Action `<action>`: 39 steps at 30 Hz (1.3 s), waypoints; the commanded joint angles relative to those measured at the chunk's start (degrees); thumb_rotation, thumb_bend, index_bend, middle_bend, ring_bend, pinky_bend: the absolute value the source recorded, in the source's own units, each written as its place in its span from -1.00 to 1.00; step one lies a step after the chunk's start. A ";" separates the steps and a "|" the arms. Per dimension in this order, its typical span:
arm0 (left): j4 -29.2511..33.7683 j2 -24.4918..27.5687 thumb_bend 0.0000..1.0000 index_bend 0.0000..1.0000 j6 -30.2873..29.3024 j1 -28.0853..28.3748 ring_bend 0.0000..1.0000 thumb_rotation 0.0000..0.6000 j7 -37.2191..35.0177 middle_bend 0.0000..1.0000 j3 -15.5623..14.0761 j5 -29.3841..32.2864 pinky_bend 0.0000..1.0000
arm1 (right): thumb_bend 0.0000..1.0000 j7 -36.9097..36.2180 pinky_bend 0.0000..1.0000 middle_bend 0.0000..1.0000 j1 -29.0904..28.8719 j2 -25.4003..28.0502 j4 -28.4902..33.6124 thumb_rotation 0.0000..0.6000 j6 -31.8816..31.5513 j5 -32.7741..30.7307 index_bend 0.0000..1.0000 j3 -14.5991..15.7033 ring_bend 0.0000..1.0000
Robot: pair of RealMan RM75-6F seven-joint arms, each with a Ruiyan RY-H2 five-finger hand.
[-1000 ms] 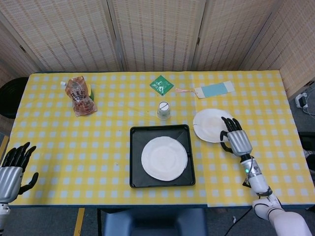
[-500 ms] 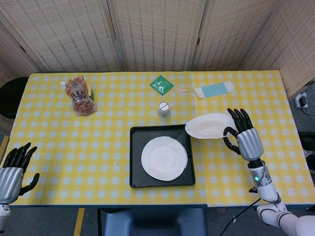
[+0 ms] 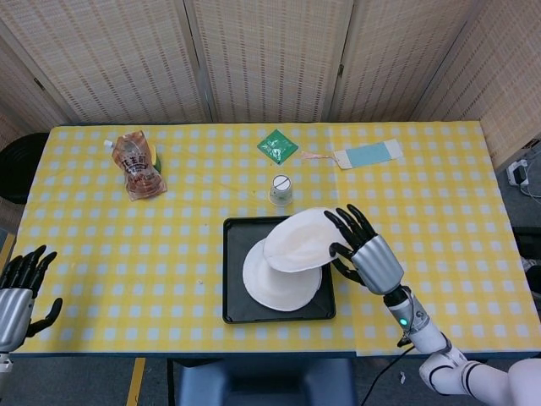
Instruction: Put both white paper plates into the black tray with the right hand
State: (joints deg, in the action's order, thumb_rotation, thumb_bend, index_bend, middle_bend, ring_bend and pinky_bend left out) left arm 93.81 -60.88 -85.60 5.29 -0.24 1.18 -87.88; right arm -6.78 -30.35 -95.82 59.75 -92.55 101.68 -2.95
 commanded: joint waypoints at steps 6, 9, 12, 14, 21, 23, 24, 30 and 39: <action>0.02 0.50 -0.08 -1.00 -0.64 -0.31 -1.00 1.00 -0.99 -1.00 0.25 0.09 -1.00 | -0.08 -0.76 -1.00 -0.82 -1.56 -6.01 -6.59 1.00 2.21 1.98 0.44 2.12 -0.96; 0.05 0.75 -0.08 -1.00 -0.72 -0.39 -1.00 1.00 -1.53 -1.00 0.20 -0.05 -1.00 | -0.08 -1.05 -1.00 -0.82 -1.71 -6.89 -7.32 1.00 2.06 2.30 0.43 2.40 -0.95; -0.03 0.96 -0.08 -1.00 -0.58 -0.39 -1.00 1.00 -2.00 -1.00 0.19 0.00 -1.00 | -0.08 -0.64 -1.00 -0.82 -1.65 -7.62 -7.83 1.00 2.20 2.38 0.43 2.72 -0.95; -0.10 1.01 -0.08 -1.00 -0.57 -0.39 -1.00 1.00 -2.14 -1.00 0.17 -0.08 -1.00 | -0.08 -0.37 -1.00 -0.82 -1.51 -7.92 -8.14 1.00 2.17 2.50 0.43 3.03 -0.96; -0.03 1.33 -0.08 -1.00 -0.60 -0.44 -1.00 1.00 -2.98 -1.00 0.01 -0.51 -1.00 | -0.08 0.15 -1.00 -0.82 -1.35 -8.78 -9.23 1.00 3.00 2.64 0.43 3.98 -0.95; -0.04 1.38 -0.08 -1.00 -0.57 -0.43 -1.00 1.00 -3.05 -1.00 -0.01 -0.54 -1.00 | -0.08 0.16 -1.00 -0.83 -1.31 -8.87 -9.43 1.00 3.03 2.67 0.44 4.10 -0.95; -0.05 1.42 -0.08 -1.00 -0.58 -0.44 -1.00 1.00 -3.10 -1.00 -0.01 -0.55 -1.00 | -0.08 0.24 -1.00 -0.83 -1.26 -8.95 -9.70 1.00 3.21 2.65 0.43 4.25 -0.95; 0.15 1.03 -0.08 -1.00 -1.09 -0.67 -1.00 1.00 -3.44 -1.00 0.47 0.13 -1.00 | -0.08 1.65 -1.00 -0.96 -0.57 -7.70 -9.14 1.00 6.30 1.61 0.00 5.48 -1.00; -2.06 -0.94 -0.08 -1.00 -4.53 -0.74 -1.00 1.00 -3.52 -1.00 1.50 -2.24 -1.00 | -0.11 11.20 -1.00 -1.00 -0.68 0.12 2.11 1.00 15.45 -2.44 -0.95 5.46 -1.00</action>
State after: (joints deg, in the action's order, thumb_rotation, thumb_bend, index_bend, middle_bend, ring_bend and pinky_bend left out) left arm 93.14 -60.82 -88.35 4.63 -3.42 2.23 -88.65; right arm 1.18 -30.91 -98.49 58.15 -79.84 100.86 2.70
